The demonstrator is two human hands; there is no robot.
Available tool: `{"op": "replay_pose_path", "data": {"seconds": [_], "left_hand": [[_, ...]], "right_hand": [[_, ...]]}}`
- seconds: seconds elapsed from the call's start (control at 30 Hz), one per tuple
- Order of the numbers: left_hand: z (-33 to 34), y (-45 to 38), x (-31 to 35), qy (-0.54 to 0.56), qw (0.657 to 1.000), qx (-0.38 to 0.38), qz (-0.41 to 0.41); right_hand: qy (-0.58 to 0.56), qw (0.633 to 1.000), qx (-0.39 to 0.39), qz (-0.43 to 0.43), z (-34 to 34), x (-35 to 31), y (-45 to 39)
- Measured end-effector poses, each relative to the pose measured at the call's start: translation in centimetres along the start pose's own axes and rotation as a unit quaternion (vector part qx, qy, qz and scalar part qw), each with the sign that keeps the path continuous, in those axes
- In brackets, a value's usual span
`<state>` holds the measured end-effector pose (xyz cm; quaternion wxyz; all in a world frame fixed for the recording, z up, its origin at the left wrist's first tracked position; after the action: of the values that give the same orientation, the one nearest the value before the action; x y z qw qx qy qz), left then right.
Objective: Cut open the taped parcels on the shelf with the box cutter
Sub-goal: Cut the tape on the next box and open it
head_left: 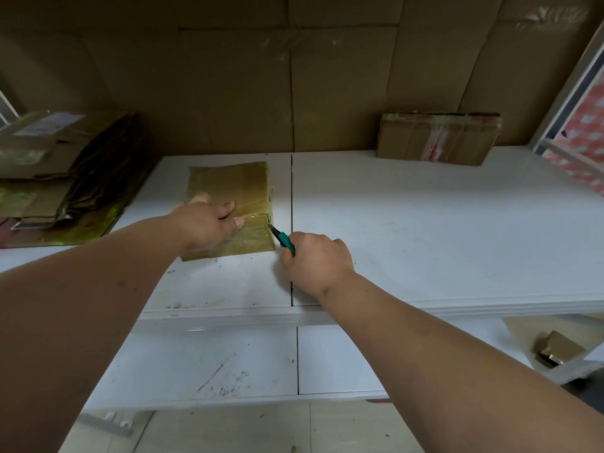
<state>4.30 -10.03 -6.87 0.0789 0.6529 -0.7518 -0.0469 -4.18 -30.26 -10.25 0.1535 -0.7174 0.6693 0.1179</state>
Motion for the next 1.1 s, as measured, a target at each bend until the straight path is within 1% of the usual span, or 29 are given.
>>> {"op": "replay_pose_path", "data": {"seconds": [0.17, 0.27, 0.3, 0.37, 0.43, 0.53, 0.6, 1.0, 1.1], "left_hand": [[-0.1, 0.4, 0.2, 0.007, 1.0, -0.002, -0.002], [-0.3, 0.6, 0.1, 0.026, 1.0, 0.004, -0.005], [-0.4, 0.7, 0.1, 0.03, 1.0, 0.002, -0.005], [-0.6, 0.6, 0.0, 0.041, 0.999, -0.009, 0.002], [-0.6, 0.6, 0.1, 0.043, 0.999, -0.013, 0.006], [-0.7, 0.5, 0.0, 0.039, 0.999, -0.013, 0.004], [-0.7, 0.4, -0.1, 0.046, 0.999, -0.013, 0.002], [-0.9, 1.1, 0.4, 0.072, 0.997, -0.009, -0.003], [-0.9, 1.1, 0.5, 0.074, 0.997, -0.008, -0.004]], "right_hand": [[-0.053, 0.998, -0.02, 0.016, -0.4, 0.2, 0.0], [-0.033, 0.997, -0.066, 0.03, -0.5, 0.7, 0.2], [-0.036, 0.996, -0.068, 0.036, -0.4, 1.1, 0.3], [-0.073, 0.996, -0.035, 0.039, -0.5, 1.8, 0.7], [-0.076, 0.997, -0.008, 0.025, -0.6, 2.1, 0.9], [-0.044, 0.999, 0.001, -0.008, -0.4, 1.5, 0.6], [-0.046, 0.999, 0.009, -0.017, -0.2, 1.0, 0.1], [-0.089, 0.996, 0.027, 0.005, 0.4, 1.3, -0.2], [-0.085, 0.996, 0.021, 0.0, 0.4, 1.2, -0.2]]}}
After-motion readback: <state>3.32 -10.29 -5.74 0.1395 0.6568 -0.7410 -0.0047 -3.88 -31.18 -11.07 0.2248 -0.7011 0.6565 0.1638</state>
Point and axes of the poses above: each hand's wrist, its own y-axis away from the middle knuckle, its own z-axis out of the palm, x = y × z, the point moved 1 cm from there along -y, towards the middle knuckle, and after that the axes turned 3 degrees about -y, right-handed, at the moved point
